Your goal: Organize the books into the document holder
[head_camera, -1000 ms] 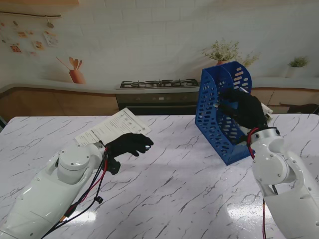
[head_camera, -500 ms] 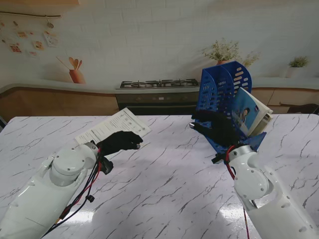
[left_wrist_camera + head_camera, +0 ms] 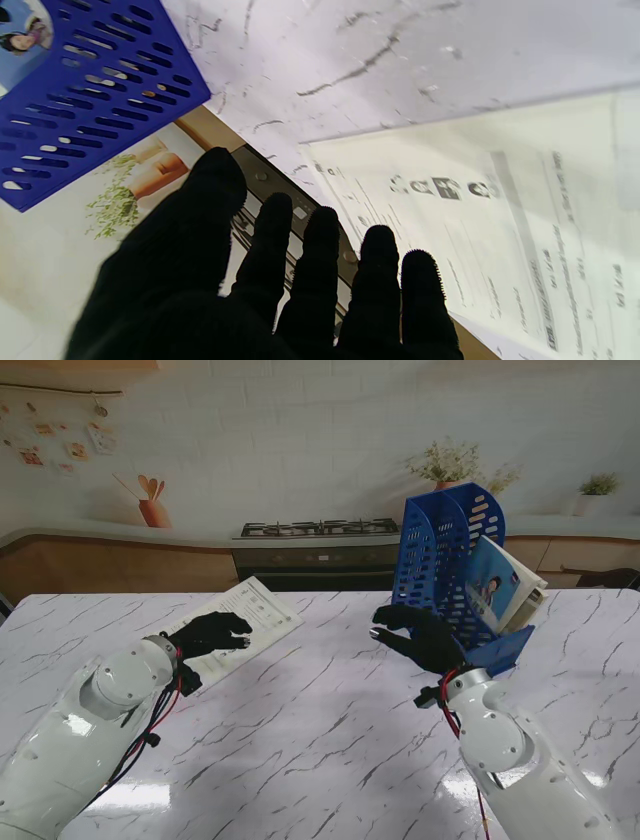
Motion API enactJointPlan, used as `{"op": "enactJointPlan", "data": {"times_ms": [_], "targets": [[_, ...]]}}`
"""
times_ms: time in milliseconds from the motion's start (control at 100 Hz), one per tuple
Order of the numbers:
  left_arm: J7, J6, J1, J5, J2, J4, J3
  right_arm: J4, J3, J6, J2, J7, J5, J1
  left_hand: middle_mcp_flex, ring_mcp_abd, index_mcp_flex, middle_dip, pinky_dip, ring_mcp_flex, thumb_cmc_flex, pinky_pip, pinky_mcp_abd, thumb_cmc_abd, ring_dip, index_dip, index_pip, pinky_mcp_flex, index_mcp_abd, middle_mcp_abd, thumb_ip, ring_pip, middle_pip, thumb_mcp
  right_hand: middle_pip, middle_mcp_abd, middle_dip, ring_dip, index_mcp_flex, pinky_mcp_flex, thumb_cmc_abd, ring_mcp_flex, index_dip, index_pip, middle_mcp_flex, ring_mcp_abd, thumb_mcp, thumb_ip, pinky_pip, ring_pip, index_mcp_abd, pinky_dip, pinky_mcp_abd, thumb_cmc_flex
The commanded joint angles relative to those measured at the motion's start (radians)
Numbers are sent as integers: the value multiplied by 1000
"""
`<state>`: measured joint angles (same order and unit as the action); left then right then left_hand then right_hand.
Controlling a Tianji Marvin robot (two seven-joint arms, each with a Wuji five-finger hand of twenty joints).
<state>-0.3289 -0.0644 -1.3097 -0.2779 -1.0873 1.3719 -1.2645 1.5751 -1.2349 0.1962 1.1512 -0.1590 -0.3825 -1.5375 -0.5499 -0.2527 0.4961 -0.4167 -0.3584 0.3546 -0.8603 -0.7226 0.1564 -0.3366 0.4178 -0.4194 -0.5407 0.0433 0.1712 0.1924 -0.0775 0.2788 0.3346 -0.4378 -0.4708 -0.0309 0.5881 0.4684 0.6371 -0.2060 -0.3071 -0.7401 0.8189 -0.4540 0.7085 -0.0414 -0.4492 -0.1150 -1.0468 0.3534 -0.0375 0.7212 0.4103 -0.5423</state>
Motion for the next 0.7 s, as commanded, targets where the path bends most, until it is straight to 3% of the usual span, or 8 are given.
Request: {"op": "enactJointPlan", "data": {"times_ms": [0,90,270,480,530,590,690], "targets": [[4,26,23,14,3,-40,5,-5,11,4,12,0,14,-3,31,41,-28,16,36,-40,24,76,-60,35,-19,9,-4,7,-39,-38,27,-20,-19,19,8,7,2,6,24,19,18,-11,23,-2,4,1,2,39,6,1,-3,15,31,1],[47,40,48,-9,-5,-99,23,-8,17,4,12,2,19,-2,40,48,-37,22,43,-45,30,90,-73,34,-20,10,-3,7,-21,-37,28,-22,-24,14,6,6,2,5,21,20,21,-7,24,-1,-1,1,1,39,7,1,-2,13,27,2],[69,49,109,-23,-13,-213,71,-19,31,8,15,0,37,0,61,84,-50,60,75,-68,59,161,-122,47,-36,16,-1,-5,4,-32,25,-26,-36,1,2,8,2,5,16,25,28,-1,25,0,-9,5,4,38,11,2,1,11,22,-1],[66,42,146,-20,-19,-297,127,-36,45,16,17,6,57,3,31,73,-36,108,45,-54,74,110,-121,81,-50,12,-25,-9,57,6,24,19,-20,6,-2,6,1,4,12,35,41,7,27,1,-15,6,17,39,20,4,3,6,17,-5],[54,30,145,-14,-18,-297,135,-38,46,18,17,8,60,2,10,58,-18,121,16,-38,68,53,-102,95,-55,11,-38,-2,68,17,24,38,-9,13,-2,7,1,4,12,37,43,9,27,1,-16,6,20,39,22,3,3,5,16,-6],[37,12,140,-4,-16,-294,143,-39,47,21,17,10,65,0,-29,5,9,127,-44,-3,59,-74,-13,118,-55,6,-57,9,87,43,28,61,4,32,-2,4,0,4,12,38,44,9,27,2,-15,4,24,40,25,4,2,3,17,-9],[3,-7,131,15,-12,-288,157,-40,47,31,15,16,70,-5,-80,-52,46,127,-97,51,51,-186,59,143,-44,-8,-92,-36,109,76,30,91,17,47,-1,4,-1,5,15,42,47,9,27,2,-14,3,30,41,29,4,2,2,18,-8]]}}
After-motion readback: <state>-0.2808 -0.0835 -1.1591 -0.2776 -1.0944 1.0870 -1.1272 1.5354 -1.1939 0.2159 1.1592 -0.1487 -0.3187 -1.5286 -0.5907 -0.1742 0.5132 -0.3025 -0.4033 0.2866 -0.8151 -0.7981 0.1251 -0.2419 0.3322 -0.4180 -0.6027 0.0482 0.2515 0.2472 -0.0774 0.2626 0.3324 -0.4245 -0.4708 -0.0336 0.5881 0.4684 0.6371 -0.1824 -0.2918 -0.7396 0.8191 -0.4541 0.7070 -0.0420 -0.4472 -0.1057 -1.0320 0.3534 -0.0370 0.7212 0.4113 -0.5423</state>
